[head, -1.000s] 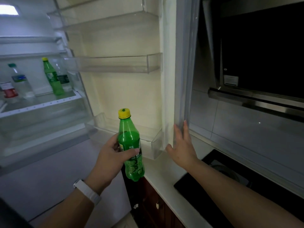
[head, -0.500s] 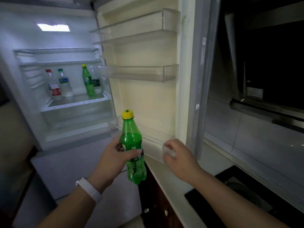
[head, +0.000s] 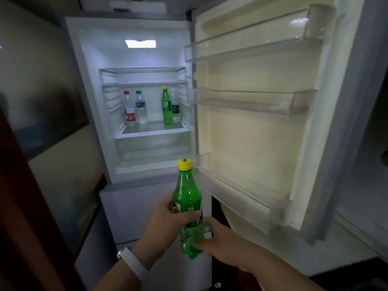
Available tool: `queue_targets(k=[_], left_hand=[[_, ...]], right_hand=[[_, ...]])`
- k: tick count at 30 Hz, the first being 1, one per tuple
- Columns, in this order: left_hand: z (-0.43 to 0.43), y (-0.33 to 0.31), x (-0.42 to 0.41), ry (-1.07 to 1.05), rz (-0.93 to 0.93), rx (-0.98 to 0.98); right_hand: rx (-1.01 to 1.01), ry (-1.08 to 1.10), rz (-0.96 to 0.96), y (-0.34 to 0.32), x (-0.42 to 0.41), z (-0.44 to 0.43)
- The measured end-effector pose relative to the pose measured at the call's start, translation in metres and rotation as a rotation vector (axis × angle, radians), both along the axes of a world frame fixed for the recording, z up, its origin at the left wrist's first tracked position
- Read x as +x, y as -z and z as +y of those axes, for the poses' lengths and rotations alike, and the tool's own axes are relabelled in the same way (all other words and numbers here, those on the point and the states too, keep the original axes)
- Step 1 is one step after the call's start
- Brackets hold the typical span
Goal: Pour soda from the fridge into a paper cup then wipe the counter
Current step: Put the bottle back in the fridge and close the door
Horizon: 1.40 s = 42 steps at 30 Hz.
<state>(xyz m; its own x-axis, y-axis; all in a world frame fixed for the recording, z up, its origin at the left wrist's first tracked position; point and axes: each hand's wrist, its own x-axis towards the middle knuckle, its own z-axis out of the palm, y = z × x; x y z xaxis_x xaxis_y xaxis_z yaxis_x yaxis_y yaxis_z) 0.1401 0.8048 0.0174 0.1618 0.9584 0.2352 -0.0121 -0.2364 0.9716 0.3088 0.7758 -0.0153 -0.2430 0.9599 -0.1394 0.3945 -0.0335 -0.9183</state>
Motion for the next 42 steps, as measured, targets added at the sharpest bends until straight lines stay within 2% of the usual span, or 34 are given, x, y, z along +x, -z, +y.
queue_targets(k=[7, 18, 23, 32, 42], left_hand=[[0.078, -0.007, -0.058, -0.026, 0.008, -0.017], [0.195, -0.035, -0.134, -0.036, -0.041, 0.037], [0.234, -0.065, -0.151, -0.026, -0.026, 0.041], [0.323, -0.119, -0.161, -0.096, -0.005, 0.052], [0.445, -0.136, -0.167, -0.220, 0.058, 0.082]], right_hand=[[-0.117, -0.026, 0.053, -0.010, -0.065, 0.084], [-0.066, 0.044, 0.098, -0.033, -0.146, 0.197], [-0.033, 0.063, 0.126, -0.058, -0.161, 0.245], [0.010, -0.029, 0.087, -0.108, -0.173, 0.357], [0.029, -0.095, 0.112, -0.123, -0.191, 0.494]])
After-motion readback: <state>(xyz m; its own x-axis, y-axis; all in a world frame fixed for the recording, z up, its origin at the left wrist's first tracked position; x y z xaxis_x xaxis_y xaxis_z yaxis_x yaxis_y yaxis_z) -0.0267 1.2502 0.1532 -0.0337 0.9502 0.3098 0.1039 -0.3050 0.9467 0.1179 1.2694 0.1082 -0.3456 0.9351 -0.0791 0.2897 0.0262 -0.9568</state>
